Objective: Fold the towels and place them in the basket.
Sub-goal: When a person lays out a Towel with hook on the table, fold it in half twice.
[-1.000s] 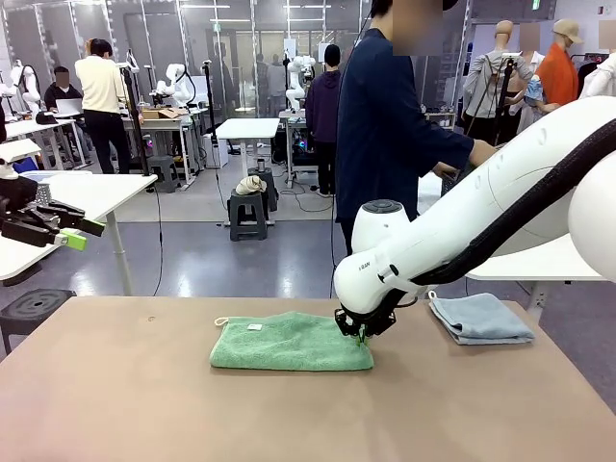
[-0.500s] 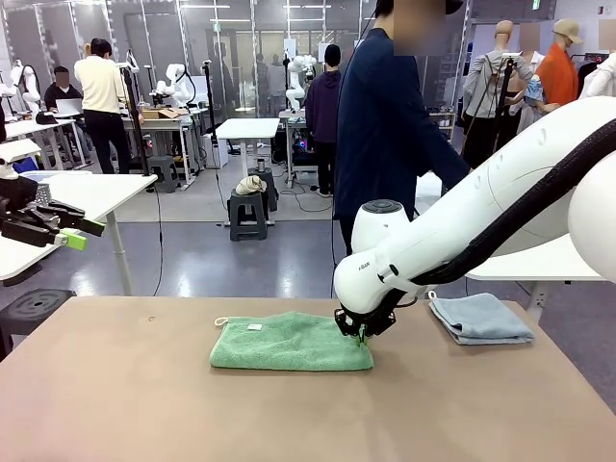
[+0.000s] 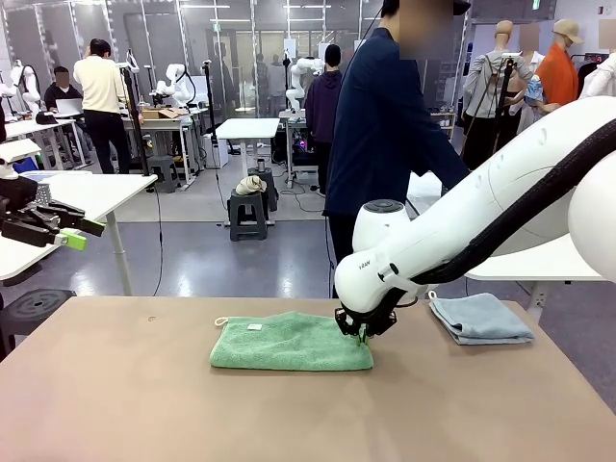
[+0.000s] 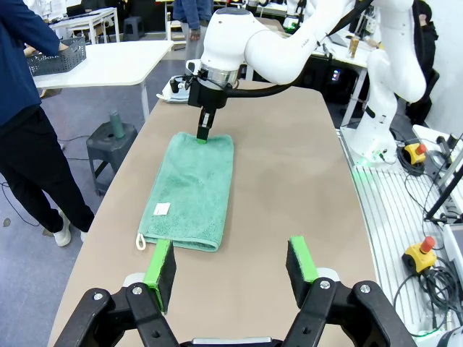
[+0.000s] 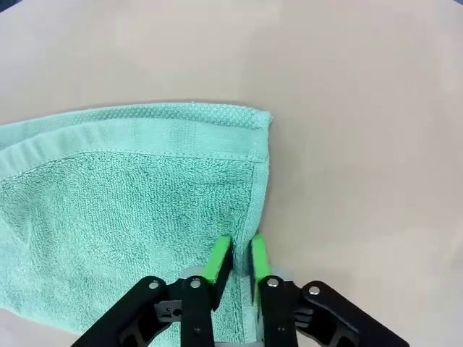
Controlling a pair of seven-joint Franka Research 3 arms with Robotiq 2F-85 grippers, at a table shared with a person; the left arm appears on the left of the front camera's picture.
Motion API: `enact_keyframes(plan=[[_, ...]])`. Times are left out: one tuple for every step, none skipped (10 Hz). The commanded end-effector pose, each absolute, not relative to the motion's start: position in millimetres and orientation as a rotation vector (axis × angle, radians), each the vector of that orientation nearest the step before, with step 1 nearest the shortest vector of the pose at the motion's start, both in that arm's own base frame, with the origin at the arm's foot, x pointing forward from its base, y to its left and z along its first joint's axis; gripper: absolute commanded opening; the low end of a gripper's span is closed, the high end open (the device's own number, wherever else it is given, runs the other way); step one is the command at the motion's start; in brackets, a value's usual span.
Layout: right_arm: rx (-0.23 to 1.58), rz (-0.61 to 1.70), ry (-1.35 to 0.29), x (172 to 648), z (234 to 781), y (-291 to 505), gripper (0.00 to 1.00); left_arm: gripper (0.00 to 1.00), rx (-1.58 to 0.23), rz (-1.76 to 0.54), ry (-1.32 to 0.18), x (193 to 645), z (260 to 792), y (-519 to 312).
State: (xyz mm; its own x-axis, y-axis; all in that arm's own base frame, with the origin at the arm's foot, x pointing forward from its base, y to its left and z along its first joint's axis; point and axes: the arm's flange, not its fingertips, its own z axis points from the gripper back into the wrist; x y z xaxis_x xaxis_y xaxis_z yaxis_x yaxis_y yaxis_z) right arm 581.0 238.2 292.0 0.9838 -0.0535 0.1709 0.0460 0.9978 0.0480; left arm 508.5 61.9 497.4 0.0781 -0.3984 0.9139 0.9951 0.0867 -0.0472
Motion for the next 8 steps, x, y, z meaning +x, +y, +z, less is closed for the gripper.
enact_keyframes(plan=[[0.060, -0.038, -0.164, 580.2, 286.9, 232.3, 0.28, 0.79, -0.884, -1.278, -0.895, 507.8, 498.0, 61.4], [0.060, -0.039, -0.166, 580.1, 287.3, 232.2, 0.28, 0.79, -0.884, -1.278, -0.895, 507.8, 498.0, 61.4], [0.064, -0.040, -0.168, 579.6, 288.3, 231.7, 0.28, 0.79, -0.884, -1.278, -0.895, 507.8, 498.0, 61.4], [0.068, -0.040, -0.165, 579.4, 288.7, 231.2, 0.12, 0.79, -0.884, -1.278, -0.895, 507.8, 498.0, 61.4], [0.066, -0.043, -0.167, 579.3, 288.3, 231.0, 0.10, 0.79, -0.884, -1.278, -0.895, 507.8, 498.0, 61.4], [0.065, -0.044, -0.165, 579.4, 287.9, 230.9, 0.10, 0.79, -0.884, -1.278, -0.895, 507.8, 498.0, 61.4], [0.063, -0.046, -0.163, 579.7, 287.8, 231.0, 0.10, 0.79, -0.884, -1.278, -0.895, 507.8, 498.0, 61.4], [0.062, -0.046, -0.163, 579.8, 287.5, 231.2, 0.10, 0.79, -0.884, -1.278, -0.895, 507.8, 498.0, 61.4]])
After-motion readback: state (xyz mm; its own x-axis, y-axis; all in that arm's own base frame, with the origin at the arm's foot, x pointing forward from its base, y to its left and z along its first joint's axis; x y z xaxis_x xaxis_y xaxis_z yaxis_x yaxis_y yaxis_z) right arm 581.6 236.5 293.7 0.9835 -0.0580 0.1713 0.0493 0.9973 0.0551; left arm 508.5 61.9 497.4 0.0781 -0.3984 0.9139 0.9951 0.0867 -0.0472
